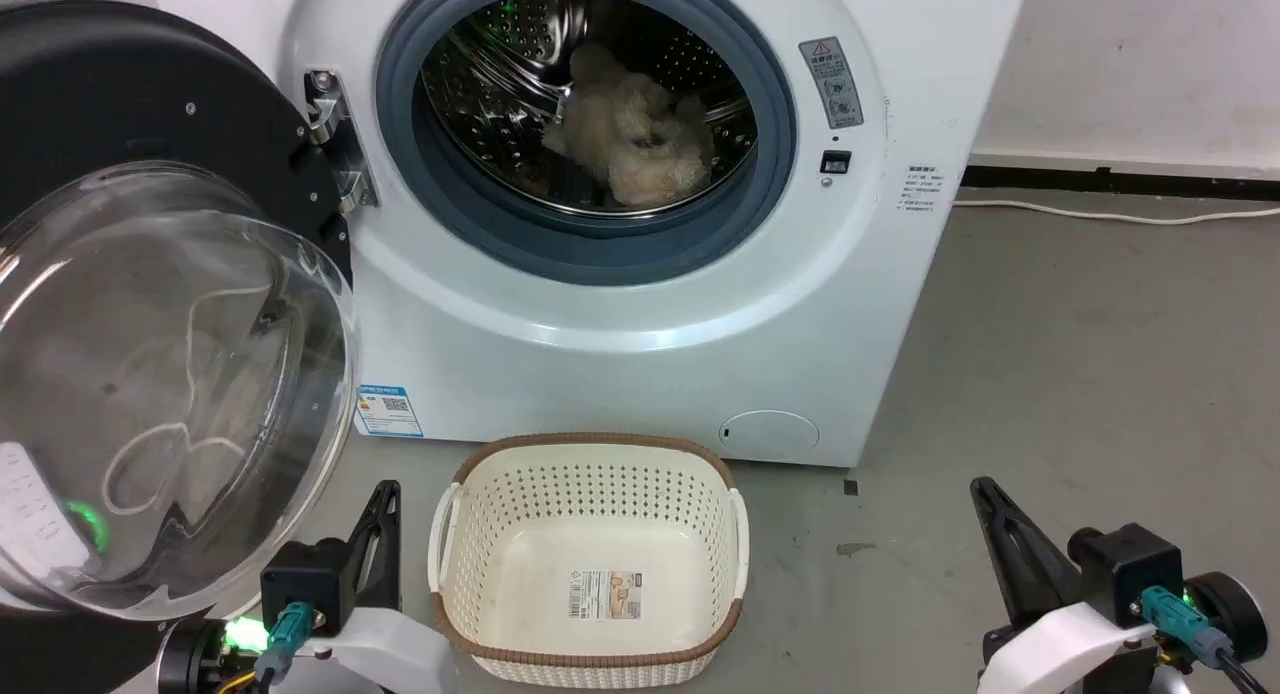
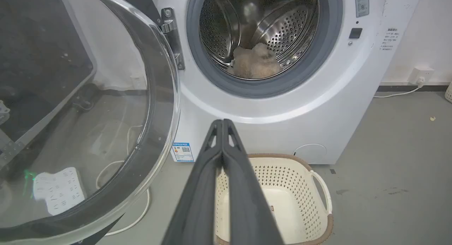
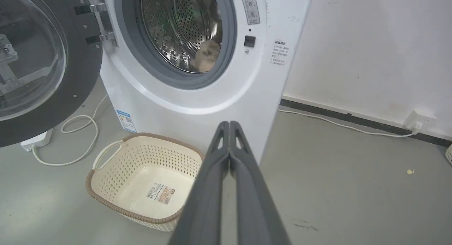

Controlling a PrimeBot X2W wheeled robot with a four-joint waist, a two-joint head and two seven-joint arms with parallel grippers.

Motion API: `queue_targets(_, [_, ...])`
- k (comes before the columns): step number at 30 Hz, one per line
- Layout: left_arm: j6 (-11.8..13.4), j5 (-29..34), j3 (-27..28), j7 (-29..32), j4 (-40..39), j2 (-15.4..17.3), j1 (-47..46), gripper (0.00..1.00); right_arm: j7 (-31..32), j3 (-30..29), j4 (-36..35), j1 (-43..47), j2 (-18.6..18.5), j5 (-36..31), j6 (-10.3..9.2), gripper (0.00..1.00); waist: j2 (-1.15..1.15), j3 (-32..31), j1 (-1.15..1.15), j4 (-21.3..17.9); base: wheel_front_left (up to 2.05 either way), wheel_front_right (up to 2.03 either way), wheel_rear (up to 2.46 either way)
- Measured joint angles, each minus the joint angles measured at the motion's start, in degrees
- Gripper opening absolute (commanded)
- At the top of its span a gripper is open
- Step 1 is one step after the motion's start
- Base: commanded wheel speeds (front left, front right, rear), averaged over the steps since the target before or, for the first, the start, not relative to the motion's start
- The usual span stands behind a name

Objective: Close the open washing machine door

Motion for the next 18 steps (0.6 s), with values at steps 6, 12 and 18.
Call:
queue_targets(6, [0.0, 0.0, -0.02, 0.0, 0.0, 0.0, 0.0, 0.0, 0.0, -0.03, 0.0, 0.0, 0.0, 0.0, 0.0, 0.0, 0.0, 0.0, 0.0, 0.0, 0.0, 0.0, 0.0])
queue_targets(12, [0.0, 0.0, -0.03, 0.0, 0.0, 0.0, 0.0, 0.0, 0.0, -0.02, 0.0, 0.0, 0.0, 0.0, 0.0, 0.0, 0.0, 0.0, 0.0, 0.0, 0.0, 0.0, 0.0])
queue_targets(18, [0.0, 0.0, 0.0, 0.0, 0.0, 0.0, 0.0, 0.0, 0.0, -0.01, 0.0, 0.0, 0.0, 0.0, -0.01, 0.0, 0.0, 0.0, 0.0, 0.0, 0.0, 0.0, 0.0])
